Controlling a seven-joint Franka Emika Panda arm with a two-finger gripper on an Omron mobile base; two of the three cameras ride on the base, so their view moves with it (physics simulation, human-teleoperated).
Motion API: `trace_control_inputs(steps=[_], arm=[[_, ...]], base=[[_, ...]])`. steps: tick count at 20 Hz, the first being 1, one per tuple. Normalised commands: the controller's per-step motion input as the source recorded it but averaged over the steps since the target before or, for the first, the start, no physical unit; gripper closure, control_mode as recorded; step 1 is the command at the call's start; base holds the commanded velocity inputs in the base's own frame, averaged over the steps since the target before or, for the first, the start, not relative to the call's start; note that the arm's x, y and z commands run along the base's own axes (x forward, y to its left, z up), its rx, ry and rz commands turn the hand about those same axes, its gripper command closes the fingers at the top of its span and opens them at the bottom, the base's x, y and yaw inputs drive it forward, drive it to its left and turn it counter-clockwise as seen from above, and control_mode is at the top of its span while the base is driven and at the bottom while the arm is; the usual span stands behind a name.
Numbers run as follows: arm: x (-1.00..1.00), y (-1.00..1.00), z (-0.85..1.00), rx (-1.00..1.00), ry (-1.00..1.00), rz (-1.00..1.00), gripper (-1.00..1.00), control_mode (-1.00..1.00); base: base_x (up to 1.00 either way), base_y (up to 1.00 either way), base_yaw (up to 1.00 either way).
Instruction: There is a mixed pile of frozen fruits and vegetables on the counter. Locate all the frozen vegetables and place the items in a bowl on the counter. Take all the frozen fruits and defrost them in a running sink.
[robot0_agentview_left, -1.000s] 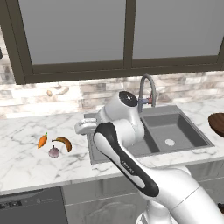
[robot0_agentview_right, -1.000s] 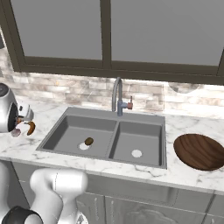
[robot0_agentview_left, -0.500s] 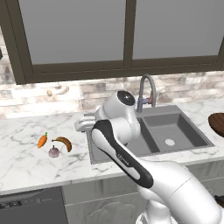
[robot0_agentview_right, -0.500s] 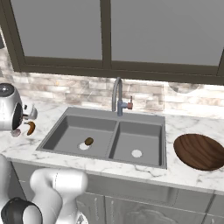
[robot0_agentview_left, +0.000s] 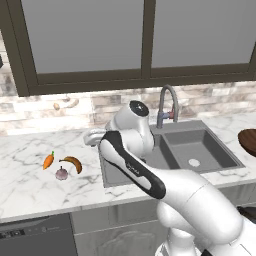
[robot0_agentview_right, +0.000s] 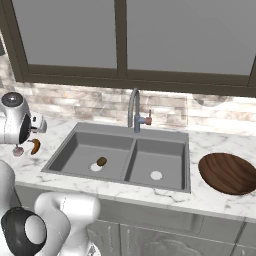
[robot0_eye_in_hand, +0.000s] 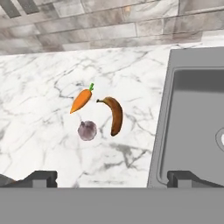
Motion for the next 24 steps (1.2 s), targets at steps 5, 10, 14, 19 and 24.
trace_control_inputs(steps=[5,10,14,19,24], arm=[[0.21,0.11,-0.23,0.00,0.02,0.00,-1.00,-1.00],[0.17,0.12,-0.35,-0.01,0.06,0.00,-1.00,-1.00],[0.16,0.15,-0.33,0.00,0.06,0.00,-1.00,-1.00],[0.12,0.16,-0.17,0.00,0.01,0.00,-1.00,-1.00],[0.11,0.17,-0.11,0.00,0.00,0.00,-1.00,-1.00]], base=[[0.00,0.00,0.00],[0.00,0.00,0.00],[0.00,0.00,0.00],[0.00,0.00,0.00],[0.00,0.00,0.00]])
